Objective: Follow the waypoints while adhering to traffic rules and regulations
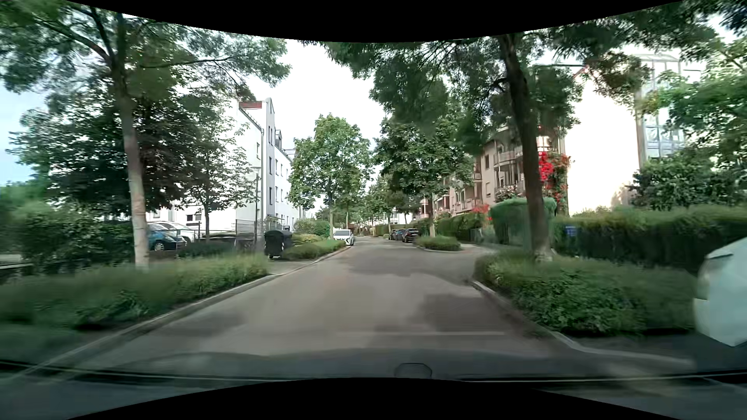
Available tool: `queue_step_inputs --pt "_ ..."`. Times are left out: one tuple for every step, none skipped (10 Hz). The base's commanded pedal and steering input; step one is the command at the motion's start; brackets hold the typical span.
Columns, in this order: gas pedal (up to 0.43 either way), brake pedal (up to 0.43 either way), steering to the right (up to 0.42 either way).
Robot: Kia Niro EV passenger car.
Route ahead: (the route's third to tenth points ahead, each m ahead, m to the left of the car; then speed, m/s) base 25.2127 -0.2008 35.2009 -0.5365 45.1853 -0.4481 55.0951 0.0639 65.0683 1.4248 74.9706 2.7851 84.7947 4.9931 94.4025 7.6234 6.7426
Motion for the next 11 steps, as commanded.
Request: queue_step_inputs --pt "0.15 0.0 0.015" --pt "0.15 0.0 0.014" --pt "0.15 0.0 0.013" --pt "0.15 0.0 0.013" --pt "0.157 0.0 0.012" --pt "0.157 0.0 0.011" --pt "0.157 0.0 0.01" --pt "0.157 0.0 0.01" --pt "0.157 0.0 0.01" --pt "0.157 0.0 0.009" --pt "0.157 0.0 0.007"
